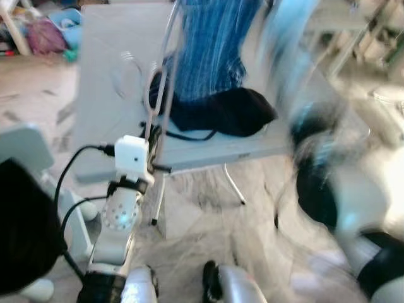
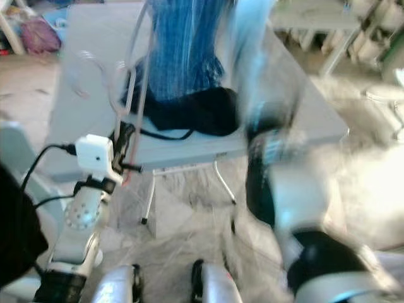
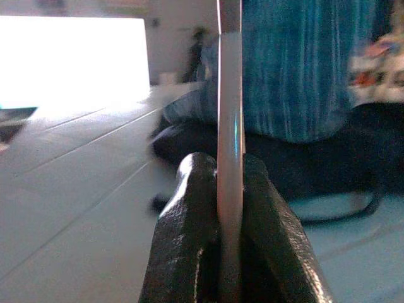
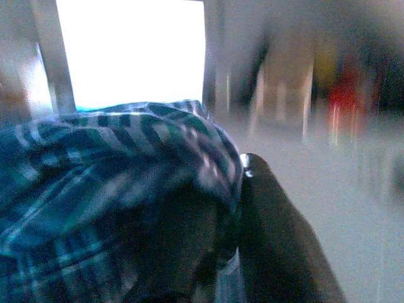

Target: Hang hanger

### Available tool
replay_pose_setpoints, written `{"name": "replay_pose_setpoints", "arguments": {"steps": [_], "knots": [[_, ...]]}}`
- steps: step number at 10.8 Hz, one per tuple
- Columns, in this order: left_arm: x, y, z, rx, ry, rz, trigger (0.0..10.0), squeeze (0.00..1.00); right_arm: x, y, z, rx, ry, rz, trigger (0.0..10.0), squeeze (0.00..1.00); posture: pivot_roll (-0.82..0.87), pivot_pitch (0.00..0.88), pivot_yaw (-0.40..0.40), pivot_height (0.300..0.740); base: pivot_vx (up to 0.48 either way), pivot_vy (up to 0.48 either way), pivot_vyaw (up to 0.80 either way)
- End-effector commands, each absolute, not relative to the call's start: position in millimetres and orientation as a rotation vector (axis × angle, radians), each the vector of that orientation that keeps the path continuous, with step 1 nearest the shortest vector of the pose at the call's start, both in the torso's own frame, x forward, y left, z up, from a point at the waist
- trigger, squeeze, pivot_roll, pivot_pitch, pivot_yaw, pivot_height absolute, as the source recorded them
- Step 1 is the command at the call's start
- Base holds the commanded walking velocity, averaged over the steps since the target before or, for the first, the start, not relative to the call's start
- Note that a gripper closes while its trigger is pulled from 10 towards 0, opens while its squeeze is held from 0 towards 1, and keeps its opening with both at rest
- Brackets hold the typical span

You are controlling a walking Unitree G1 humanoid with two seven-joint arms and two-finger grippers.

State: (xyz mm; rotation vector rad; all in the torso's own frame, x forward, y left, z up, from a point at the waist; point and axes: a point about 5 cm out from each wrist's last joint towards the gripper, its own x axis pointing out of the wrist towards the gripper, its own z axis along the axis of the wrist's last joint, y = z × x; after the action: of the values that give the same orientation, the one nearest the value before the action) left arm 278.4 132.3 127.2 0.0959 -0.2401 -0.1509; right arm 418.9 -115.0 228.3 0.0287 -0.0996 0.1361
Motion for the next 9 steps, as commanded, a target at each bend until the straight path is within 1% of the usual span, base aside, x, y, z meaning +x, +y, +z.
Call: {"name": "replay_pose_setpoints", "arguments": {"steps": [1,2,4,5,6,7,8,9], "knots": [[278,140,119,0.117,-0.193,-0.108,10.0,0.0,417,-125,207,0.042,-0.012,0.089,10.0,1.0,0.04,0.173,-0.081,0.74,0.0,0.0,0.0],[279,140,118,0.12,-0.191,-0.106,10.0,0.0,404,-142,159,0.002,0.125,0.047,10.0,1.0,0.04,0.175,-0.079,0.74,0.0,0.0,0.0],[280,139,117,0.12,-0.182,-0.115,10.0,0.0,383,-159,114,-0.008,0.236,0.013,10.0,1.0,0.03,0.174,-0.074,0.74,0.0,0.0,0.0],[281,138,117,0.124,-0.181,-0.115,10.0,0.0,377,-166,119,-0.011,0.101,0.025,10.0,1.0,0.03,0.174,-0.068,0.74,0.0,0.0,0.0],[282,138,117,0.126,-0.182,-0.115,10.0,0.0,374,-174,129,0.077,0.003,-0.011,10.0,1.0,0.02,0.172,-0.068,0.74,0.0,0.0,0.0],[283,139,117,0.128,-0.181,-0.114,10.0,0.0,368,-184,147,0.186,-0.165,0.003,10.0,1.0,0.02,0.173,-0.068,0.74,0.0,0.0,0.0],[283,139,116,0.13,-0.18,-0.113,10.0,0.0,364,-189,156,0.281,-0.225,0.021,10.0,1.0,0.02,0.173,-0.068,0.74,0.0,0.0,0.0],[283,138,116,0.129,-0.182,-0.113,10.0,0.0,361,-194,160,0.282,-0.244,0.034,10.0,1.0,0.01,0.168,-0.07,0.74,0.0,0.0,0.0]]}}
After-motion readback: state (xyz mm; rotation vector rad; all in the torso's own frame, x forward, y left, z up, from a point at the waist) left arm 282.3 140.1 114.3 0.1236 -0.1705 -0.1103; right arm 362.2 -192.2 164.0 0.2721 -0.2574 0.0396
